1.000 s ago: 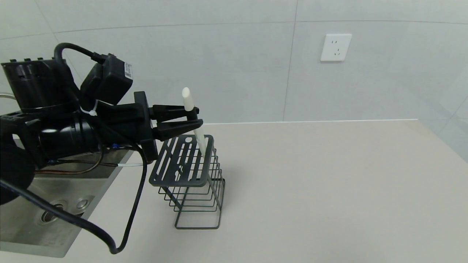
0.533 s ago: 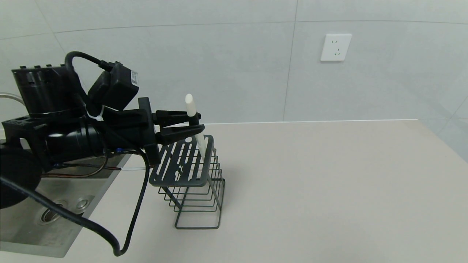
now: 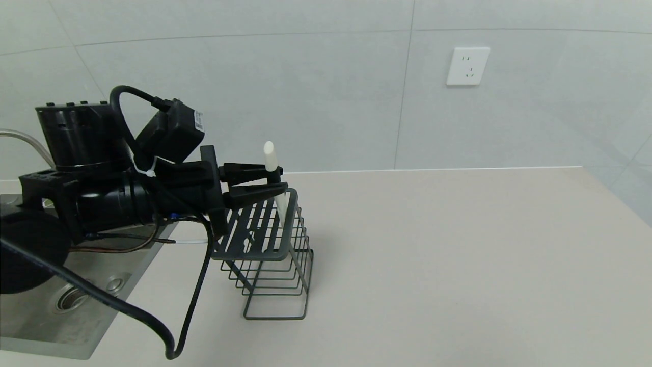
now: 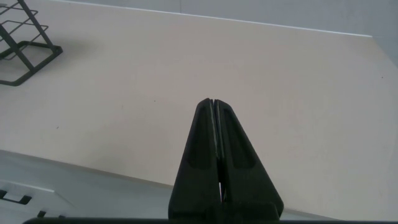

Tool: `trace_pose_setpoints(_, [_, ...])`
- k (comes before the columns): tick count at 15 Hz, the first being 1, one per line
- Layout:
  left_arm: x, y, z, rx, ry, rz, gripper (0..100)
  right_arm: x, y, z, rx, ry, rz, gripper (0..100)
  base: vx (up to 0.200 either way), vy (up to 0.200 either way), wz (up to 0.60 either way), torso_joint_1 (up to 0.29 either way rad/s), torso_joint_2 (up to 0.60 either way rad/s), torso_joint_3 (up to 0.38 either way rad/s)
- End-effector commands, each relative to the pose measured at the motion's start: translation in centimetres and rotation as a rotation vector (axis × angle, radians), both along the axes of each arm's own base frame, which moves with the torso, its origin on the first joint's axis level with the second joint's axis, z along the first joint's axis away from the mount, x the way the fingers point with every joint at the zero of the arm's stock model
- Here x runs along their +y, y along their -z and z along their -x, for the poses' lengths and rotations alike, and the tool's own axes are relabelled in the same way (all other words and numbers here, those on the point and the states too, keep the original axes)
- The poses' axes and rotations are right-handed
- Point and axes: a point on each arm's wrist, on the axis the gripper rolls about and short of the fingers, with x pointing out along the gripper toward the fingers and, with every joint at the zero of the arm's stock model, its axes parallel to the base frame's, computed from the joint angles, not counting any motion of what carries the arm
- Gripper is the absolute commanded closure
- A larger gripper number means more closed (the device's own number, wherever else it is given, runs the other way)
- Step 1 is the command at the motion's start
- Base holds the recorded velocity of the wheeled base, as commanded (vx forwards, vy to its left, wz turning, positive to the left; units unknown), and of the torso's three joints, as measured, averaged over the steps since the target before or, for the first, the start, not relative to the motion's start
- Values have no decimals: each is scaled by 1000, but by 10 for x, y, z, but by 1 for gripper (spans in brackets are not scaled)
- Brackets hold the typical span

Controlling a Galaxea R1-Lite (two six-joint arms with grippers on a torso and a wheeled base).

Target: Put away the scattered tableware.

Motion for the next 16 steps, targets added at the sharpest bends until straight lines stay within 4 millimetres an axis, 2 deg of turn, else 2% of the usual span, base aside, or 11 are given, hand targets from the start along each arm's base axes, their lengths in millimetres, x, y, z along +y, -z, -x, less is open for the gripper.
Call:
trace_pose_setpoints(1, [-1,4,-2,6,0,-1,100,0,0,0,1,-1,1,100,0,0,0,0,0,0])
trace_pose_setpoints(16, [-1,24,-4,67,-2,-14,100,0,0,0,1,-1,1,100,0,0,0,0,0,0])
